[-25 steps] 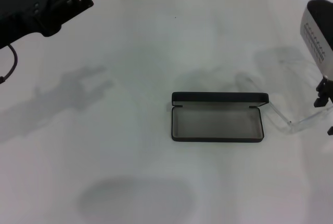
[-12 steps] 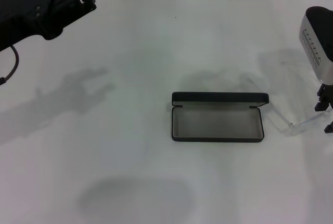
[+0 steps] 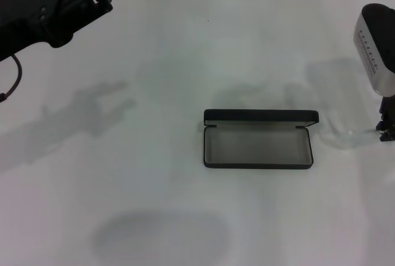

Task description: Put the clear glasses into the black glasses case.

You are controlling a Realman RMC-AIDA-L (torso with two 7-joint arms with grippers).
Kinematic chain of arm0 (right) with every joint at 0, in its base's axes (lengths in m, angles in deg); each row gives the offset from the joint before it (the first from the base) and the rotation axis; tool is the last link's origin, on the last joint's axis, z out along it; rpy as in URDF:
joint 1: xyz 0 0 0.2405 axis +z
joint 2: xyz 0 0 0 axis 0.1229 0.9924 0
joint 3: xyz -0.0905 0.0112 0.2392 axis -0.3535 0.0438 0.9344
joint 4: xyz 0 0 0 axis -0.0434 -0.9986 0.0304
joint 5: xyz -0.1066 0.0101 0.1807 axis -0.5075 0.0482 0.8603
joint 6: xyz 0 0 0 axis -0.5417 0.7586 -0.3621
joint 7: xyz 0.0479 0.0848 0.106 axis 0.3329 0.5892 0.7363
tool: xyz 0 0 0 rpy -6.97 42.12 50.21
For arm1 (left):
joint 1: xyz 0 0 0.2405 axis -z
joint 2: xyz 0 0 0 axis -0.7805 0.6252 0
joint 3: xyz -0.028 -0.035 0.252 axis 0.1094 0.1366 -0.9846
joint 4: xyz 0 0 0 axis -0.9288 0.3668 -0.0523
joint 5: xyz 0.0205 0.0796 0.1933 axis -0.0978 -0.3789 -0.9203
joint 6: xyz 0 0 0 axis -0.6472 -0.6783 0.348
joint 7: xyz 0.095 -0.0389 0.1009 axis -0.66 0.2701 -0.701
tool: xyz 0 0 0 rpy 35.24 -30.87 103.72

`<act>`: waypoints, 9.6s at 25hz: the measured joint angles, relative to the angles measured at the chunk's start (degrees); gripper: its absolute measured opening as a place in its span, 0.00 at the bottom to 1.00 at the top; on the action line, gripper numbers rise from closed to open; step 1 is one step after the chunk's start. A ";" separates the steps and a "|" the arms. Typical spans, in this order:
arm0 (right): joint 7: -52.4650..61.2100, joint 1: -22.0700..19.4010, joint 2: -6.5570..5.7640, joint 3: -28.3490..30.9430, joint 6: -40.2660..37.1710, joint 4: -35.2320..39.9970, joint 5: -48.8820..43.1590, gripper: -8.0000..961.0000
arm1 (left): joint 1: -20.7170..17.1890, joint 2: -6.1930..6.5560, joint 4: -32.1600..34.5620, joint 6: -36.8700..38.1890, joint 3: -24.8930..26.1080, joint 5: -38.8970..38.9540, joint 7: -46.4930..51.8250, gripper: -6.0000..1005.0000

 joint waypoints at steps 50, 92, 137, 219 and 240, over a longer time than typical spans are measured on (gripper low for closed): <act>-26.30 -16.27 0.21 7.47 -5.56 0.83 75.67 0.06 | 11.82 0.48 -5.92 4.27 -2.32 2.30 -2.17 0.20; -28.46 -15.37 0.15 6.60 -7.10 -0.49 79.86 0.06 | 14.41 0.56 -8.49 7.96 -3.96 -5.89 -2.76 0.19; -39.43 -18.97 -0.14 4.06 -6.48 4.26 84.47 0.06 | 19.05 0.40 -14.30 1.35 0.12 -10.55 2.95 0.19; 46.32 12.21 0.50 -37.96 -0.95 12.20 25.98 0.07 | 7.29 3.00 -14.74 11.78 18.44 -12.64 -9.13 0.19; 40.39 11.51 0.50 -38.40 0.74 11.95 24.64 0.07 | 6.68 2.73 -14.95 11.68 18.63 -12.67 -9.13 0.19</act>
